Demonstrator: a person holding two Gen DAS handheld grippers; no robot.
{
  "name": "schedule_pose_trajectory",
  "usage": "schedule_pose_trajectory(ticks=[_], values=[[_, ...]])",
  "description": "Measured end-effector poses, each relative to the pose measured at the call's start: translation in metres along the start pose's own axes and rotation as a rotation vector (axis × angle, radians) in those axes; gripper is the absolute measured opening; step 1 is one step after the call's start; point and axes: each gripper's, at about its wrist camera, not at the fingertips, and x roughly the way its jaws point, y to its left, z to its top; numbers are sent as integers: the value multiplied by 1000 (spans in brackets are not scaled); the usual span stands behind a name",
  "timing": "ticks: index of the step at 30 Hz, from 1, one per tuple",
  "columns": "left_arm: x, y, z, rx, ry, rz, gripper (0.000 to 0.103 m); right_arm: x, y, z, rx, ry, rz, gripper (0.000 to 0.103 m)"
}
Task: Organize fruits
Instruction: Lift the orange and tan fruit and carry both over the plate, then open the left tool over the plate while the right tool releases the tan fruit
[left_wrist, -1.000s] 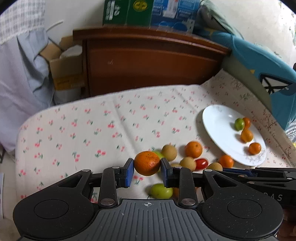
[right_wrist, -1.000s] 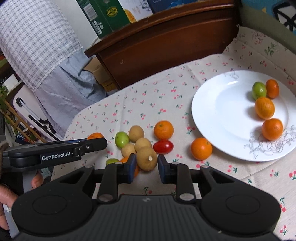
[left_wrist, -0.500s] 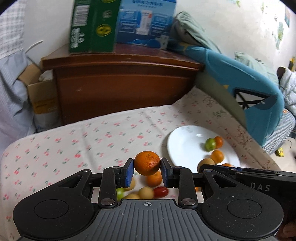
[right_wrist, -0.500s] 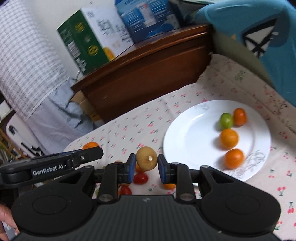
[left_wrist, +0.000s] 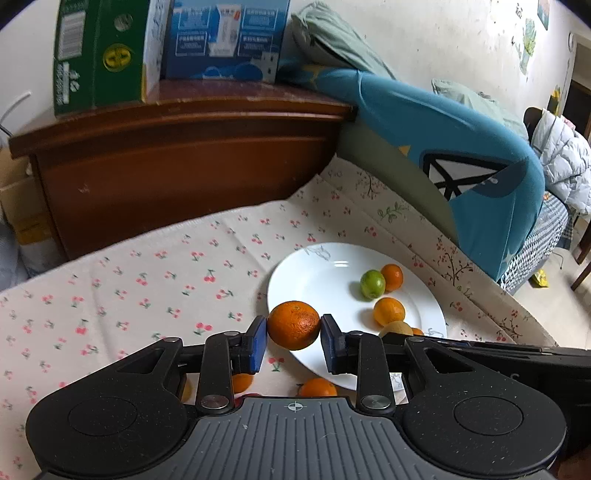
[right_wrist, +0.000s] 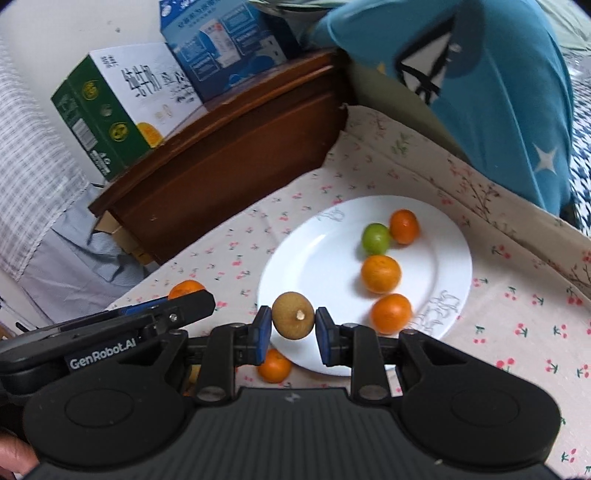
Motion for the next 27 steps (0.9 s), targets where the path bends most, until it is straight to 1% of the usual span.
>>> schedule_pose_trajectory(ticks=[12,14,15,20,21,22,23,24,25,27], values=[[36,-3,1,-10,65,-27,28,18,-20,-4,94,54,-48,26],[41,-4,2,-6,74,-35,28,20,-23,-3,104,50,-64,26],[43,-5,2,-4,72,-35,29,20,-25,-3,112,44,-72,28],[46,-12,7,11,64,-38,32,17,-27,1,124,16,-83,28],[44,-13,8,9,60,-34,37,16,-27,1,127,9,-83,28],[42,-13,9,6,49,-31,41,15,-28,2,131,3,-84,28],[40,-13,10,6,37,-24,48,14,-27,2,131,1,-85,28],[37,-13,12,7,24,-9,55,14,-27,2,128,-1,-88,28],[34,-13,13,8,16,8,58,14,-26,2,124,-2,-91,28],[29,-13,16,5,4,38,68,14,-25,2,120,-4,-89,29]])
